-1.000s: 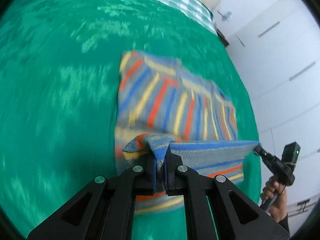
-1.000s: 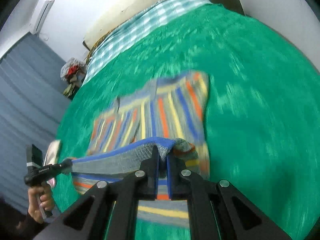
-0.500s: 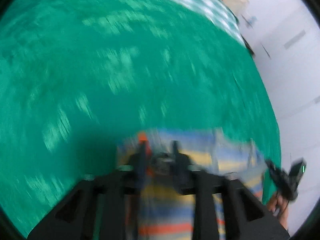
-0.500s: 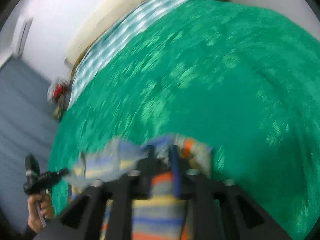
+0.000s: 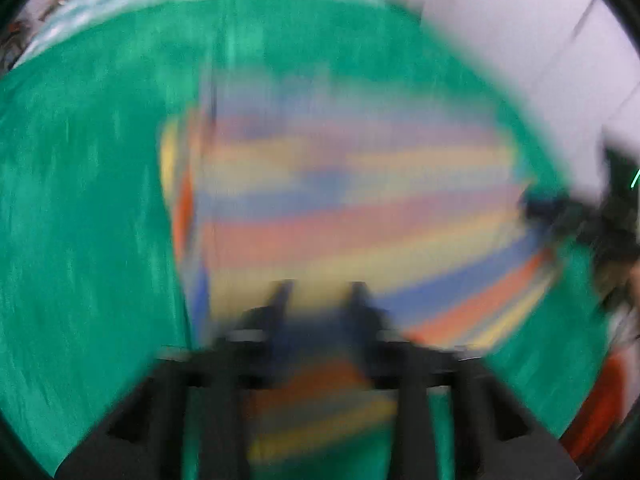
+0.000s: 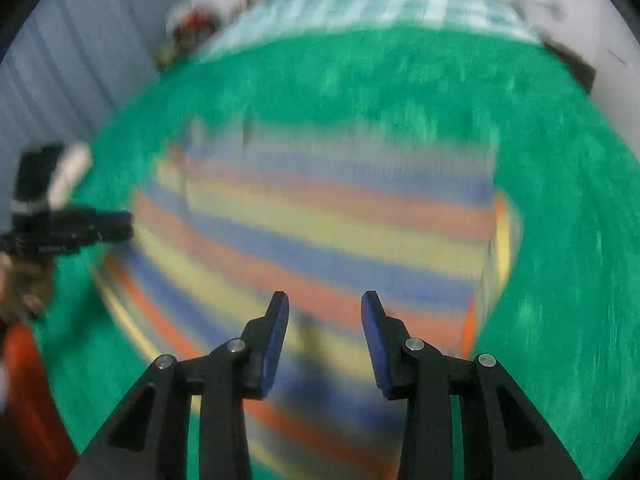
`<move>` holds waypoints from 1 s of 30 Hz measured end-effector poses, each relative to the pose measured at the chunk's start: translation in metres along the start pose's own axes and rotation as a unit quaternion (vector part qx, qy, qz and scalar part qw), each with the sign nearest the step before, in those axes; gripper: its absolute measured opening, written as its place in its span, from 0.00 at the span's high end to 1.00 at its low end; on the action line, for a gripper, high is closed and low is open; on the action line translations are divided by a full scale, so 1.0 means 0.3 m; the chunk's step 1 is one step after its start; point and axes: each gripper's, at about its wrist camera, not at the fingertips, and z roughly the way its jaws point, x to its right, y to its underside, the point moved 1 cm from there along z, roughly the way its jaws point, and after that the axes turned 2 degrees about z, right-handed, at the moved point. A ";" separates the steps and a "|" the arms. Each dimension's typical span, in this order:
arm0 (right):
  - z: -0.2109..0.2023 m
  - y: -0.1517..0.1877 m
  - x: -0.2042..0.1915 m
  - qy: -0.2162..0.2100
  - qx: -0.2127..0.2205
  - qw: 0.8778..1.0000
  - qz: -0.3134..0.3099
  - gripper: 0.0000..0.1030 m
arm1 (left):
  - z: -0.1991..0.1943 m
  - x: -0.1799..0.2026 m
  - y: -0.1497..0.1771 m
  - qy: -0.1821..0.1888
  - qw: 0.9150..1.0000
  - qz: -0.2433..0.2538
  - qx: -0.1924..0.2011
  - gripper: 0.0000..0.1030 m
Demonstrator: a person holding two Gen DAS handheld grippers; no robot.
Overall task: Fold small clothes
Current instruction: 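Grasp the sweater hem with both grippers and fold it up toward the collar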
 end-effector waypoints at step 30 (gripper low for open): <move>-0.293 0.651 -0.088 0.109 0.115 0.975 0.159 0.37 | -0.107 0.271 0.463 -0.153 0.976 -0.040 0.152 0.06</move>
